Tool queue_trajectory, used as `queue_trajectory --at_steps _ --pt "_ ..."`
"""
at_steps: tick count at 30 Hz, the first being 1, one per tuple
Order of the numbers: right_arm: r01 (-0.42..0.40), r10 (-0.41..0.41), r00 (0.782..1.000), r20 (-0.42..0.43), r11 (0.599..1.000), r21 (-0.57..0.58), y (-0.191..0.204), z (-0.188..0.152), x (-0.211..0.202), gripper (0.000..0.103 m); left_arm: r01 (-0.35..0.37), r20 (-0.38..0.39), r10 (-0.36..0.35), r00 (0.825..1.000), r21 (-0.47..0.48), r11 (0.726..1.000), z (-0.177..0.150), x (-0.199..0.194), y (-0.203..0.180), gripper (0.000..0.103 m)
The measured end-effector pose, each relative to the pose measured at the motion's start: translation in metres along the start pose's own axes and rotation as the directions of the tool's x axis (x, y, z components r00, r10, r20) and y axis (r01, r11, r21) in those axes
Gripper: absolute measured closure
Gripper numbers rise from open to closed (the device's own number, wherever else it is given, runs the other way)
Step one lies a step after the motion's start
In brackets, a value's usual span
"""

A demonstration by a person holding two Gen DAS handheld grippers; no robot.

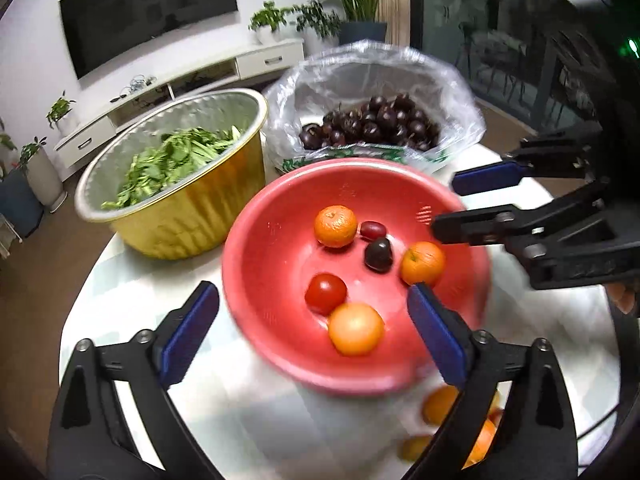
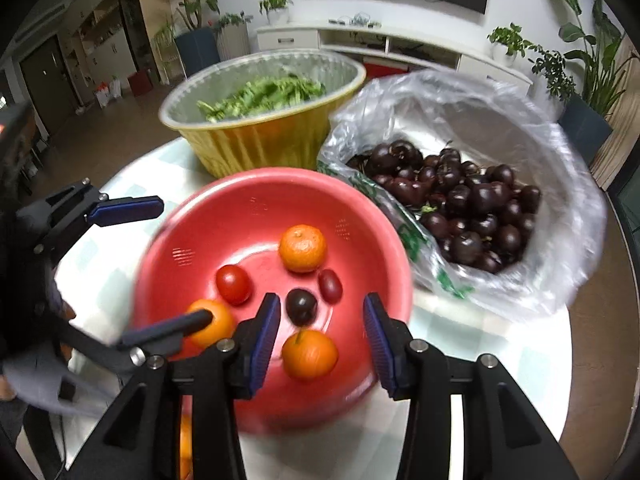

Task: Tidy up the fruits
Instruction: 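Open both grippers over the colander and lift them away, then grasp the dark plum with the left gripper while the right gripper grasps a red tomato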

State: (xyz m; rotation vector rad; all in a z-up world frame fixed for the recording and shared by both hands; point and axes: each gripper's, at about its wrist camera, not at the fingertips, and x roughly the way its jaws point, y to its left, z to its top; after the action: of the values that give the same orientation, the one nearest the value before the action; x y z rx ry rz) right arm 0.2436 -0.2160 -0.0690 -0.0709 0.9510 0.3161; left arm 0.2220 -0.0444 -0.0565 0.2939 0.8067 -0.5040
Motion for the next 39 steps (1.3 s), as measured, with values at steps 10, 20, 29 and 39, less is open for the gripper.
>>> queue_trajectory --at_steps 10,20,29,39 --pt "-0.134 0.130 0.990 0.062 0.988 0.071 0.029 -0.114 -0.068 0.047 0.080 -0.037 -0.082 0.996 -0.038 0.996 -0.102 -0.073 -0.048 0.003" --pt "-0.208 0.210 0.978 -0.008 0.970 0.123 0.055 -0.176 -0.058 0.047 0.044 -0.122 -0.045 0.991 -0.014 0.999 -0.167 -0.073 -0.108 0.003" --pt "-0.220 0.224 0.974 -0.036 0.971 0.098 0.068 -0.179 -0.052 0.047 0.023 -0.169 -0.028 0.985 -0.031 0.999 -0.161 -0.045 -0.110 0.003" --pt "-0.224 0.227 0.973 -0.035 0.972 0.078 0.068 -0.176 -0.051 0.050 0.063 -0.181 -0.068 0.981 -0.034 0.997 -0.155 -0.038 -0.103 0.023"
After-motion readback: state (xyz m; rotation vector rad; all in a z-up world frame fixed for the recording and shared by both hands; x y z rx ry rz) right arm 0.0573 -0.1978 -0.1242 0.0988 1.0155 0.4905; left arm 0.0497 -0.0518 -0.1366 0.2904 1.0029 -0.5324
